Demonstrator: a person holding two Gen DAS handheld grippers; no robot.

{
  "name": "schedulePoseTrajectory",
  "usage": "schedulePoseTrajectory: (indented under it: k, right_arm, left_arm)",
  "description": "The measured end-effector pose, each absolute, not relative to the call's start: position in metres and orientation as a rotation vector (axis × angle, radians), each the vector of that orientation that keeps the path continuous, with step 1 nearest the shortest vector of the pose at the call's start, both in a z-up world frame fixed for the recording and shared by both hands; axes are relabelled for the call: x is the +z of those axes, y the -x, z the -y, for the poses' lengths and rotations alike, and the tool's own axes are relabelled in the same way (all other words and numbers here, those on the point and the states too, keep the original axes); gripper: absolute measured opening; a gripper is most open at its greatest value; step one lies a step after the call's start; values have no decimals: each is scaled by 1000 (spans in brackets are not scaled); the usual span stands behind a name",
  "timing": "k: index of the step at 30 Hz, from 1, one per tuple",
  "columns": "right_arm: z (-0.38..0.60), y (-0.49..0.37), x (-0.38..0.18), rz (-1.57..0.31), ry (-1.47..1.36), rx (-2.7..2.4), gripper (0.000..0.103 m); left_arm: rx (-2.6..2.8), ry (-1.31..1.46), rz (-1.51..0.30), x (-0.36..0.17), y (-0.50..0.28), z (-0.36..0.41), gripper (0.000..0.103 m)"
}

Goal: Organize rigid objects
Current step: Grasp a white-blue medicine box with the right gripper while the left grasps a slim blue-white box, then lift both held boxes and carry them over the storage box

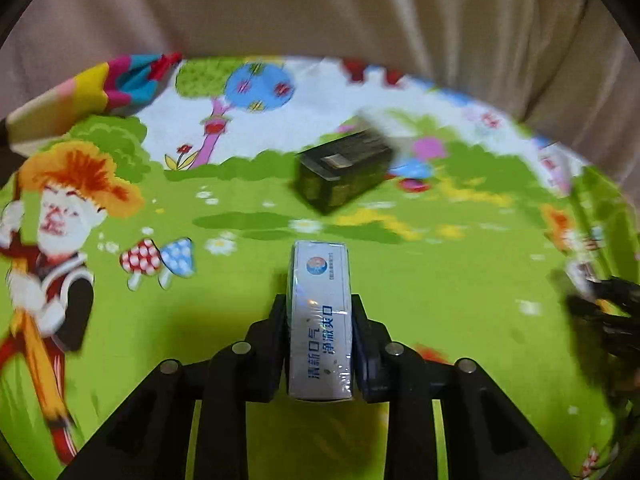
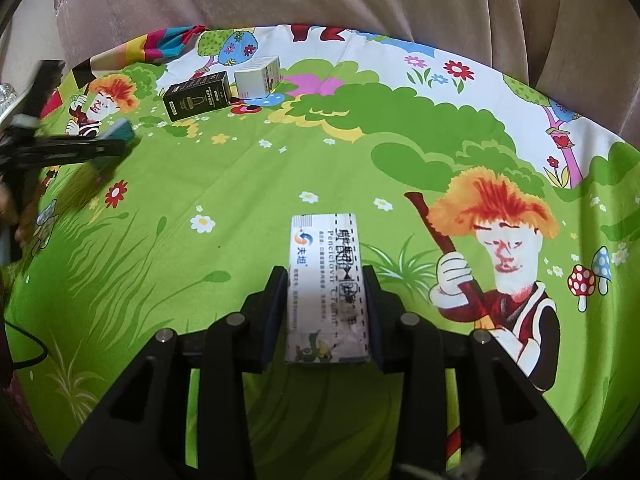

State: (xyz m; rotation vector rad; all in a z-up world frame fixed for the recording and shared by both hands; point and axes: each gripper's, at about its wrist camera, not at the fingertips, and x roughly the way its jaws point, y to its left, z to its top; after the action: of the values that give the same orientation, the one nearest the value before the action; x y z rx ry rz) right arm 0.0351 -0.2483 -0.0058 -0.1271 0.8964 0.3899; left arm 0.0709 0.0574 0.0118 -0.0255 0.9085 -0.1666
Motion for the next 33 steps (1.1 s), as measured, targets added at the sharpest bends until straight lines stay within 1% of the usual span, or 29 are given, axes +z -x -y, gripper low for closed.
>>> schedulePoseTrajectory:
  k: [5, 7, 9, 12, 17, 22, 24, 25, 26, 27, 30, 33]
  right_arm:
    - [249, -34, -5, -897, 121, 393, 42]
    - [249, -35, -5, -898, 120, 393, 42]
    - [249, -35, -5, -898, 116, 394, 42]
    - [250, -35, -5, -897, 118, 393, 41]
    - [249, -34, -5, -895, 131, 379, 38]
    - [245, -33, -5, -888, 165, 352, 37]
    - [247, -32, -4, -892, 127, 313, 37]
    - [251, -25, -1, -889, 52, 293, 37]
    - [253, -8, 8, -852, -13, 270, 37]
    - [254, 5, 16, -816, -40, 251, 37]
    - [256, 76, 50, -632, -166, 159, 37]
    - [238, 123, 80, -505, -87, 151, 37]
  left_arm:
    - [-150, 21, -871, 1, -15, -28, 30]
    - [-134, -11, -849, -2, -7, -19, 30]
    - [-148, 7, -884, -3, -10, -15, 30]
    - [-144, 27, -885, 1, -12, -18, 30]
    - [-119, -31, -884, 8, 1, -8, 30]
    - [-115, -38, -884, 9, 3, -8, 30]
    - [-93, 6, -900, 13, 10, -11, 30]
    - [-101, 52, -897, 17, 18, -14, 30]
    - [-119, 115, -855, 31, 37, -16, 30]
    - [-115, 119, -815, 41, 51, -15, 30]
    - [-103, 75, -662, 81, 104, -6, 30]
    - [-84, 36, -524, 117, 145, -3, 30]
